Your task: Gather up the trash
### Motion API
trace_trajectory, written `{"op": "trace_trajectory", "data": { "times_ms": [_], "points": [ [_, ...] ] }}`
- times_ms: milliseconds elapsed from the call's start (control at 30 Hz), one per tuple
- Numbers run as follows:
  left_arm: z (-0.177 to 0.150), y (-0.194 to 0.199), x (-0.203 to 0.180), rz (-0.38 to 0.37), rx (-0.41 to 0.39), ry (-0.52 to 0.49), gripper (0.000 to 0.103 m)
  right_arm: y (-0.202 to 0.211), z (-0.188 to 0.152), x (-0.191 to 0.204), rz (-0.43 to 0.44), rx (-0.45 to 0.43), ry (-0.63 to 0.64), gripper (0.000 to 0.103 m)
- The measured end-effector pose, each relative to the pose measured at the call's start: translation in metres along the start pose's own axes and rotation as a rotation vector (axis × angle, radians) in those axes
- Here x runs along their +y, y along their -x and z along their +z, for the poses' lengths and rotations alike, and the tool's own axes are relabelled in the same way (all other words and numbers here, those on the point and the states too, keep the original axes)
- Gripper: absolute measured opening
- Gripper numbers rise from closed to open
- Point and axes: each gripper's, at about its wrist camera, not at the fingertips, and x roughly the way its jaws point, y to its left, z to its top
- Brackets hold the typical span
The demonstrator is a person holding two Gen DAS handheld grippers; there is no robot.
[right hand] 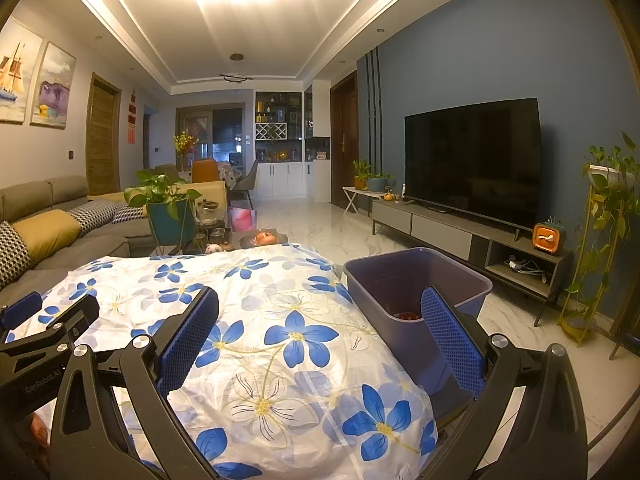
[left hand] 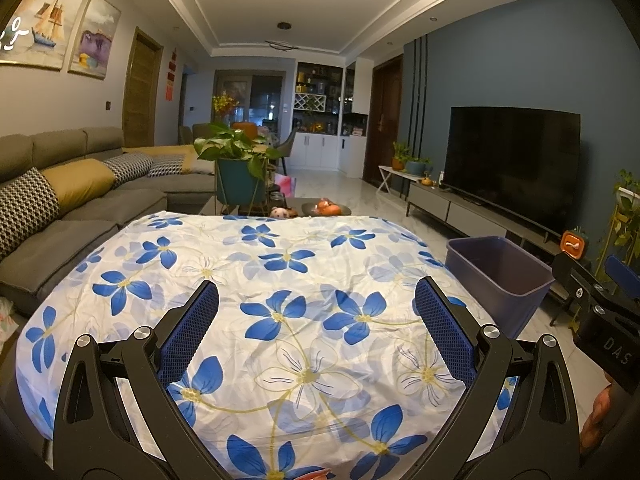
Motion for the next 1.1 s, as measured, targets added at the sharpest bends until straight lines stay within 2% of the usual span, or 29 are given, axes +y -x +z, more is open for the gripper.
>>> {"op": "trace_trajectory", "data": {
  "times_ms": [533,800,1100],
  "points": [
    [-0.0017,0.0014,-0.0036,-0.016,0.003,-0.013,0.097,0.0006,-0.001,-0.0015,0.001,0.001,-0.003,0.098],
    [-0.0041,-0.0014,-0.0043,-0.012,0.013,-0.029,0.077,0.0005,-0.0011,-0.002,0.0,0.002,-0.004,0.098],
    [-0.0053,-0.0009,-0.0026,-0.022,0.013,-0.025,0.076,0.0014,-0.002,-0.0022,-0.002,0.004,-0.003,0.098]
  ]
}}
